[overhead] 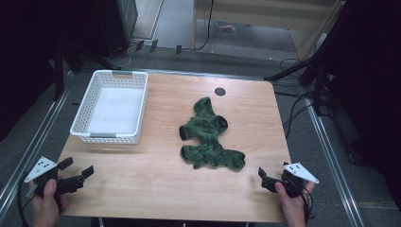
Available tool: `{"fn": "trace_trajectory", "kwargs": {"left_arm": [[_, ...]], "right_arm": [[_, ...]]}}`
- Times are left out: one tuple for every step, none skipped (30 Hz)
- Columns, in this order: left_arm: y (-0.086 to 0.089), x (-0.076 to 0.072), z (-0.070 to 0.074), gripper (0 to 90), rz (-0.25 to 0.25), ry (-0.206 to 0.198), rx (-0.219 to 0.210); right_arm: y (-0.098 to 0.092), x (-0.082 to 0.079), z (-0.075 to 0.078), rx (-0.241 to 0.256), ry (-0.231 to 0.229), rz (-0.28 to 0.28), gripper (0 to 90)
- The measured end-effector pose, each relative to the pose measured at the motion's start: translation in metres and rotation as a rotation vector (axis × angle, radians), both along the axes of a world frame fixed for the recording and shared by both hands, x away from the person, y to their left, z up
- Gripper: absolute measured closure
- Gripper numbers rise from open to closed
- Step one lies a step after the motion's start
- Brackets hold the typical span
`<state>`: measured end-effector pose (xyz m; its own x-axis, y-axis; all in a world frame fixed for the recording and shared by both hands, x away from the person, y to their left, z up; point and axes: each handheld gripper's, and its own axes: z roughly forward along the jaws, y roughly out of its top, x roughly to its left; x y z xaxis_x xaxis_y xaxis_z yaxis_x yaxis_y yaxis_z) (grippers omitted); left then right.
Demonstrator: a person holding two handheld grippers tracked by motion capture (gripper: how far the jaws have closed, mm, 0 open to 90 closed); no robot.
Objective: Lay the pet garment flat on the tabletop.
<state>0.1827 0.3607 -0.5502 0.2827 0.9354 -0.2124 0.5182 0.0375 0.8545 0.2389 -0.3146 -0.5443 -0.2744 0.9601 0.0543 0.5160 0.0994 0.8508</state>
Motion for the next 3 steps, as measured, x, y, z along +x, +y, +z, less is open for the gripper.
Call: {"fn": "trace_trajectory", "kwargs": {"left_arm": [[-0.0008, 0.0004, -0.0002, 7.2, -0.002, 0.001, 0.006], [-0.0015, 0.0007, -0.0003, 7.2, -0.006, 0.002, 0.01], [-0.0021, 0.0011, -0.0005, 7.2, -0.007, 0.003, 0.011]], "right_arm": [[0.0009, 0.0, -0.0002, -0.006, -0.001, 0.003, 0.0], [0.0017, -0.0001, -0.0002, -0.008, 0.0, 0.003, 0.0], [0.0018, 0.0001, -0.0004, -0.009, -0.001, 0.005, 0.0]]}}
